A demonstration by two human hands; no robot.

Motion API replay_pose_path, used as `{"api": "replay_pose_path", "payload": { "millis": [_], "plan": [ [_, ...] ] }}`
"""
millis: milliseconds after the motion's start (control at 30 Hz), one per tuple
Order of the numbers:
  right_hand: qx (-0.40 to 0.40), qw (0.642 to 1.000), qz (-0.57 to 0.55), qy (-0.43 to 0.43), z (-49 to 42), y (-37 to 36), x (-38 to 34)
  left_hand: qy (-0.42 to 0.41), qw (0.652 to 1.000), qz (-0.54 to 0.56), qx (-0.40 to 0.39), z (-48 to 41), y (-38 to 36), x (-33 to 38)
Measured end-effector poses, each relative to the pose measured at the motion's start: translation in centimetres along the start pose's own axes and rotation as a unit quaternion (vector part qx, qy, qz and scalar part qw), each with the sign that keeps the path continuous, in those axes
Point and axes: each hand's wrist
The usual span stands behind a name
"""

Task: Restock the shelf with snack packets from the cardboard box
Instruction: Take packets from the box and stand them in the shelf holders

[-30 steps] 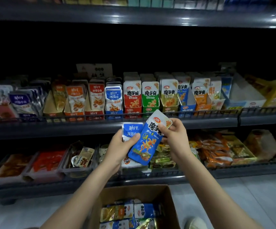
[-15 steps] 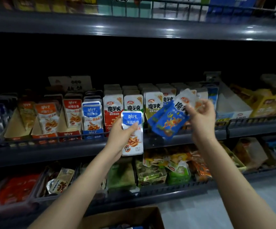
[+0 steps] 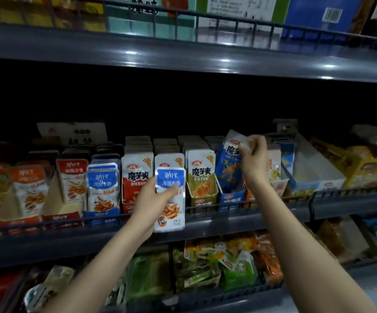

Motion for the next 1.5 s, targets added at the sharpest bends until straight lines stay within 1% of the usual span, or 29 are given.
{"api": "replay_pose_path", "payload": {
  "millis": [100, 200, 300, 367, 433, 500, 567, 600, 700, 733, 900, 1033, 1100, 1300, 1333, 1367, 1400, 1433, 1467, 1500],
  "plan": [
    [-0.007, 0.999, -0.018, -0.035, 1.1, -0.3, 1.0, 0.003, 1.000, 0.003, 0.000, 0.1, 0.1, -0.2],
    [-0.069, 0.996, 0.049, -0.028, 1.9, 0.3, 2.2, 0.003, 1.000, -0.003, -0.005, 0.3, 0.3, -0.3],
    [-0.140, 0.984, 0.109, 0.007, 1.7, 1.6, 1.9, 0.005, 1.000, -0.002, -0.010, 0.6, 0.4, -0.4],
    [-0.189, 0.965, 0.179, 0.026, 1.3, 2.3, 1.2, 0.008, 1.000, -0.002, -0.010, 0.7, 0.4, -0.5],
    [-0.213, 0.932, 0.287, 0.055, 0.9, 2.5, 0.5, 0.012, 1.000, 0.000, -0.007, 0.8, 0.5, -0.6],
    [-0.201, 0.907, 0.360, 0.084, 0.5, 2.3, 0.1, 0.014, 1.000, 0.001, -0.006, 0.9, 0.5, -0.6],
    [-0.182, 0.900, 0.383, 0.104, 0.2, 1.9, 0.1, 0.012, 1.000, -0.002, -0.006, 1.0, 0.4, -0.6],
    [-0.172, 0.904, 0.376, 0.110, 0.1, 1.7, 0.4, 0.011, 1.000, -0.002, -0.005, 1.0, 0.4, -0.6],
    [-0.138, 0.932, 0.312, 0.123, -0.4, 0.7, 1.7, 0.010, 1.000, -0.003, -0.007, 1.0, 0.5, -0.5],
    [-0.135, 0.935, 0.297, 0.137, -0.6, 0.3, 2.1, 0.011, 1.000, -0.002, -0.007, 1.0, 0.6, -0.5],
    [-0.140, 0.925, 0.298, 0.188, -1.2, -0.5, 3.4, 0.009, 1.000, 0.005, 0.002, 0.7, 0.7, -0.6],
    [-0.101, 0.887, 0.377, 0.246, -1.6, -0.4, 3.9, 0.016, 1.000, 0.002, 0.000, 0.7, 0.6, -1.0],
    [-0.072, 0.880, 0.394, 0.256, -1.7, -0.4, 3.9, 0.016, 1.000, 0.003, 0.001, 0.7, 0.4, -1.1],
    [0.007, 0.879, 0.392, 0.272, -0.8, -0.6, 3.8, 0.019, 1.000, 0.015, 0.000, 0.8, 0.4, -1.1],
    [0.023, 0.881, 0.381, 0.278, -0.3, -0.7, 3.3, 0.020, 1.000, 0.015, 0.000, 0.8, 0.5, -1.1],
    [0.030, 0.893, 0.354, 0.276, 0.4, -0.6, 2.5, 0.019, 1.000, 0.013, -0.001, 0.8, 0.6, -1.1],
    [0.011, 0.917, 0.304, 0.256, 1.4, -0.6, 1.6, 0.016, 1.000, 0.009, -0.001, 0.8, 0.7, -1.2],
    [-0.038, 0.950, 0.233, 0.205, 2.7, -0.5, 0.2, 0.012, 1.000, 0.002, -0.002, 0.9, 0.8, -1.2],
    [-0.111, 0.973, 0.151, 0.134, 4.3, -0.4, -1.2, 0.007, 1.000, -0.007, -0.005, 1.0, 0.8, -1.4],
    [-0.187, 0.976, 0.080, 0.073, 5.9, -0.4, -2.6, 0.002, 1.000, -0.017, -0.011, 1.2, 0.9, -1.5]
  ]
}}
Point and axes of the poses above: each hand's wrist, its own z-axis away from the middle knuckle, its own y-axis out of the back of the hand, x = y × z, and after that the axes turned 6 degrees about y, right-handed
